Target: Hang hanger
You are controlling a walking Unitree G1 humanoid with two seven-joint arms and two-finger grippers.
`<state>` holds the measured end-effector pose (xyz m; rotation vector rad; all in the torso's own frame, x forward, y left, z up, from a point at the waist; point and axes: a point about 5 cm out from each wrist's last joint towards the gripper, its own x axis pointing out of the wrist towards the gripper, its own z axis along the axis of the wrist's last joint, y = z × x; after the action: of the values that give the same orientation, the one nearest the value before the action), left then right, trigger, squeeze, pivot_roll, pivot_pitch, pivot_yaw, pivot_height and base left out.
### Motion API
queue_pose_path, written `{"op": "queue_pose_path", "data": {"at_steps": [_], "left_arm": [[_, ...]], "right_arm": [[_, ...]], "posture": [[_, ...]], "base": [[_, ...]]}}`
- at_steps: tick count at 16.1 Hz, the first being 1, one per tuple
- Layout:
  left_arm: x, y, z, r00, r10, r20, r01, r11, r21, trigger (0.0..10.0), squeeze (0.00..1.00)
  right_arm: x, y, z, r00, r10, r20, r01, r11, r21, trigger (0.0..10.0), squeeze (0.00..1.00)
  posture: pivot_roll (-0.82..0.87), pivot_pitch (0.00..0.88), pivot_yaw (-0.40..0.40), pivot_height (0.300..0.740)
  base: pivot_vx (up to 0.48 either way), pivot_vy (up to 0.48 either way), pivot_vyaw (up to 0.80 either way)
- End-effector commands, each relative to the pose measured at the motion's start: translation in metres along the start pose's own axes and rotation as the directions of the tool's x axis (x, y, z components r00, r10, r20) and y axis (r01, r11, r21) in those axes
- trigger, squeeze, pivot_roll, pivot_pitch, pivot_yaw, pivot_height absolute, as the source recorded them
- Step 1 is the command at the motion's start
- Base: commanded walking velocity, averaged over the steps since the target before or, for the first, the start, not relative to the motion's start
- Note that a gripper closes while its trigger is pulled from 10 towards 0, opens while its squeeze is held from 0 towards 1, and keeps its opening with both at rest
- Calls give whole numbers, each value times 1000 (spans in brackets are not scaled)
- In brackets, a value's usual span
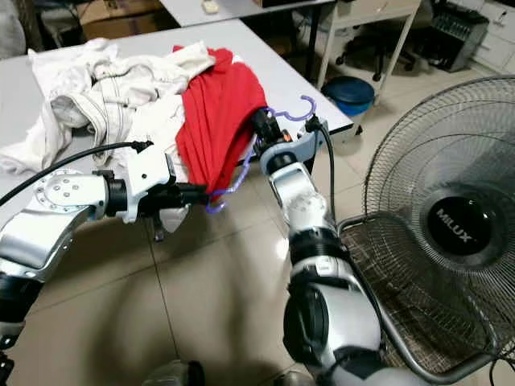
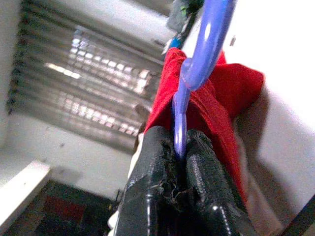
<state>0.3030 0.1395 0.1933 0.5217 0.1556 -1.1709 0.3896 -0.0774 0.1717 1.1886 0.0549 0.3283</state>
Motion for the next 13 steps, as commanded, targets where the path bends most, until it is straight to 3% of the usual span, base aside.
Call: {"op": "queue_pose_path", "data": {"at_steps": [1,2,3,4,5,7,8,9,10,11,13], "left_arm": [[-2,-8,4,998,-68,9,68,997,-24,510,0],[-5,-13,-5,992,-109,-57,108,994,-29,667,0],[-6,-15,-6,991,-117,-63,114,992,-46,0,0],[-6,-15,-4,992,-121,-43,119,991,-62,0,0],[-6,-20,8,987,-155,50,160,978,-132,0,0],[1,-22,19,978,-160,133,181,970,-162,0,0],[11,-15,29,974,-78,212,120,974,-193,824,0],[20,-8,37,964,3,264,59,972,-226,784,0],[28,-6,39,960,46,276,25,968,-248,1922,0],[36,-16,32,978,8,208,34,980,-196,9961,0],[46,-31,19,994,-44,100,58,989,-134,10000,0]], "right_arm": [[5,7,-1,999,3,39,-4,1000,26,10000,0],[10,12,-3,998,3,61,-8,997,73,10000,0],[12,14,-4,998,8,65,-13,997,78,10000,0],[12,15,-4,998,8,68,-13,997,79,10000,0],[14,16,-4,997,0,82,-7,997,77,10000,0],[15,18,-5,996,-1,85,-6,997,75,10000,0],[17,21,-9,998,14,68,-18,998,55,10000,0],[17,22,-10,998,22,58,-25,999,46,10000,0],[16,22,-10,998,27,58,-30,998,51,10000,0],[16,21,-6,997,26,70,-32,996,79,10000,0],[16,19,3,996,27,89,-37,993,109,10000,0]], "posture": [[53,130,38,740],[63,132,39,740],[65,132,41,740],[64,131,42,740],[60,126,44,740],[56,120,45,740],[48,110,45,740],[44,107,45,740],[40,104,45,740],[23,94,50,740],[12,89,52,740]], "base": [[0,0,0],[0,0,0],[0,0,0],[0,0,0],[0,0,0],[0,0,0],[0,0,0],[0,0,0],[0,0,0],[0,0,0],[0,0,0]]}}
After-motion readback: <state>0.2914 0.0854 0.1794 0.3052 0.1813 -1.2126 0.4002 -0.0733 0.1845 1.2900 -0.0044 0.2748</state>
